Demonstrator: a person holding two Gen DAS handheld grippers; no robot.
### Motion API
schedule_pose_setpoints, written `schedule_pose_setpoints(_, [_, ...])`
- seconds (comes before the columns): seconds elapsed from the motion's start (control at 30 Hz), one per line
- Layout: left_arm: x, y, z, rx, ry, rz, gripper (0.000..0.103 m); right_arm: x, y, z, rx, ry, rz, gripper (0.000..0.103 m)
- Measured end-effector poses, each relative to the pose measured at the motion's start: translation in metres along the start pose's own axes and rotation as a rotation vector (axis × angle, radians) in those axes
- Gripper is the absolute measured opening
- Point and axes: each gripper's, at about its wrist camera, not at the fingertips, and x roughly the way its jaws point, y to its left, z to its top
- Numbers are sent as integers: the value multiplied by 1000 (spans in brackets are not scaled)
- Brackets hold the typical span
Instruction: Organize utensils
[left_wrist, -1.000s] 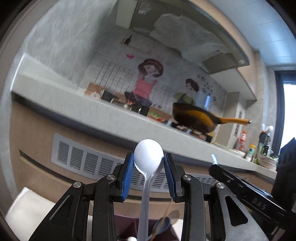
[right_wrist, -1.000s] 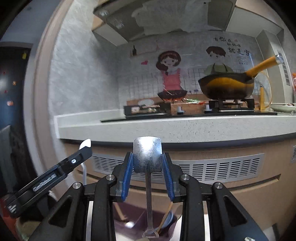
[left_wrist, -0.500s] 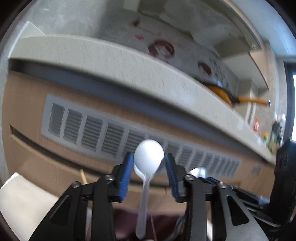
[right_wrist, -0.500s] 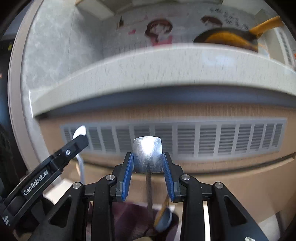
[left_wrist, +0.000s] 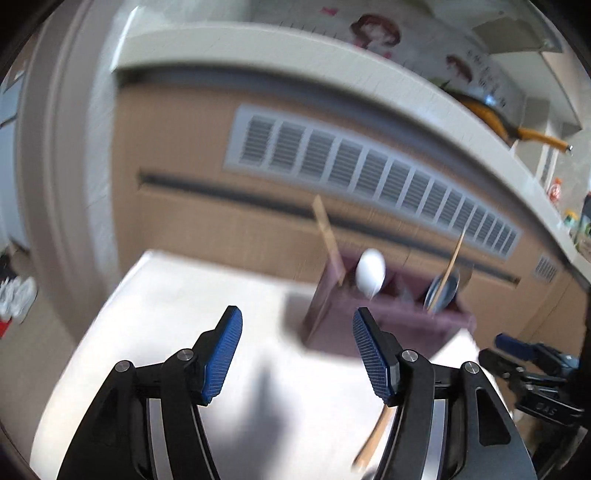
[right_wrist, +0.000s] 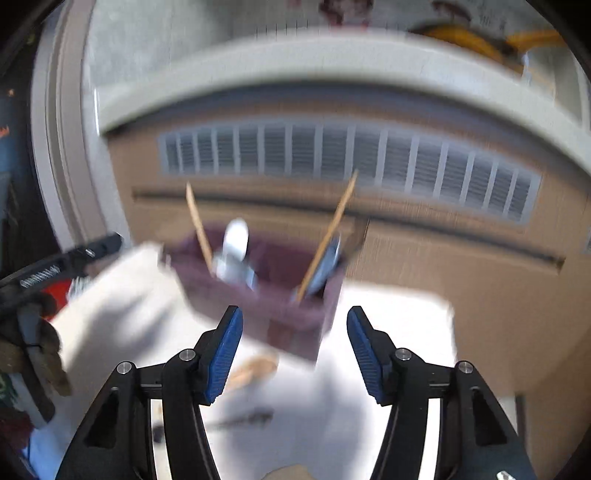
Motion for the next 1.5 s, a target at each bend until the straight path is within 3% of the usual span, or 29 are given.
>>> schedule_pose_setpoints(0.2, [-17, 36, -55, -164, 131, 5, 63, 36, 21, -52, 111, 281, 136, 56])
schedule_pose_setpoints(0.3, [-16, 33, -71, -107, 165, 82, 63, 45, 44, -64, 63, 340, 139, 56])
schedule_pose_setpoints(0.37, [-10, 27, -75, -58, 204, 106, 63, 53, 62, -69, -6, 365, 89, 52])
schedule_pose_setpoints(0.63, [-3, 16, -75, -37, 228, 80, 63, 55, 81, -76, -100, 372, 20, 52])
schedule_pose_setpoints(0.87, [-1, -5, -78, -4, 258, 75, 63, 33, 43, -85, -105, 381, -26, 52])
schedule_pose_setpoints(1.03, [1, -28, -77, 54, 269, 57, 63, 18, 0, -98, -19, 365, -80, 54])
schedule_pose_setpoints(1.1, [4, -42, -73, 95, 269, 8, 63, 15, -15, -101, 35, 360, -73, 54])
schedule_pose_setpoints(1.17, [11, -62, -68, 161, 282, -100, 63, 13, -26, -104, 76, 349, -70, 54])
schedule_pose_setpoints(1.3, [44, -103, -66, 341, 375, -258, 63, 11, -32, -106, 99, 333, -59, 54])
schedule_pose_setpoints(1.5, [100, -142, -58, 513, 445, -195, 62, 5, -31, -109, 75, 322, -46, 54])
